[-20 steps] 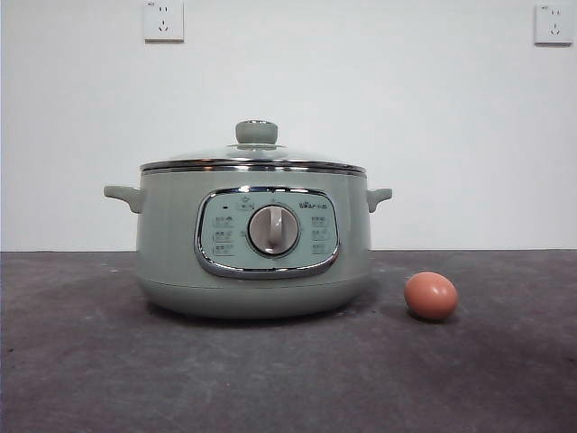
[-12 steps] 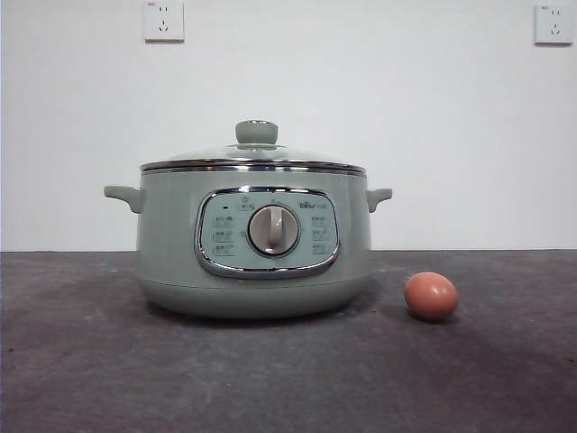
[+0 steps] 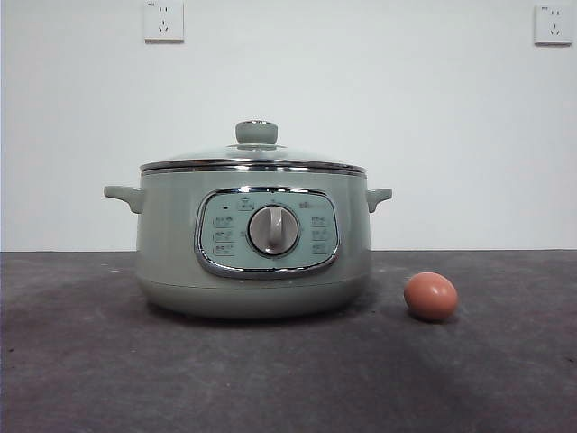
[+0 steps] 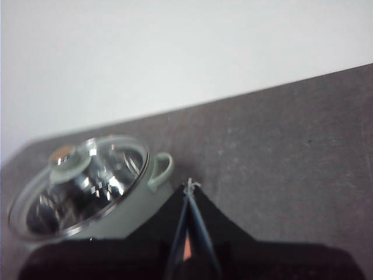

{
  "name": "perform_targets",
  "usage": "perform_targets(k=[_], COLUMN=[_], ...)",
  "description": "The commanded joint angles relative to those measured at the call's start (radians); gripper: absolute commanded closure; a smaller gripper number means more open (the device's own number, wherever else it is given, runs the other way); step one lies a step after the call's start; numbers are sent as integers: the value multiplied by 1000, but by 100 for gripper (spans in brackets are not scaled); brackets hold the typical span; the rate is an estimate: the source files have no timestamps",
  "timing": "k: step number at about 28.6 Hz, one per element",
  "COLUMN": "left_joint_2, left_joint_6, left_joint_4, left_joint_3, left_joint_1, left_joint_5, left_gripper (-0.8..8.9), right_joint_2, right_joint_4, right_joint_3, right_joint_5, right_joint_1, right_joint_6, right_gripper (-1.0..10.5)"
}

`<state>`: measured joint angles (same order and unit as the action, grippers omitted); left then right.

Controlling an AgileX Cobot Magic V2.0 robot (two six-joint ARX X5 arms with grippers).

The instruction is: Pick up the egg,open the lid,put the egg in the pot,close the lid

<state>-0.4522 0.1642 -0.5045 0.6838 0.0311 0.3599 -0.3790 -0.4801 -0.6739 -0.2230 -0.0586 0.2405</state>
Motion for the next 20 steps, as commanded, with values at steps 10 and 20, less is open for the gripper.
perform_targets(k=[10,20], left_joint_2=[-192,-232], left_joint_6=[-203,-228], left_joint_4=[-369,-399], left_joint_3=[377,419], left_joint_1=[-12,-63], left_joint_5=[122,150], left_gripper=[820,806], right_joint_2=[-332,-371], right_joint_4=[-521,-560], right_joint_3=[-460,-511], right_joint_5=[-207,-242], right_joint_1=[0,-1], right_joint_6=[-341,-353], right_gripper=[958,816])
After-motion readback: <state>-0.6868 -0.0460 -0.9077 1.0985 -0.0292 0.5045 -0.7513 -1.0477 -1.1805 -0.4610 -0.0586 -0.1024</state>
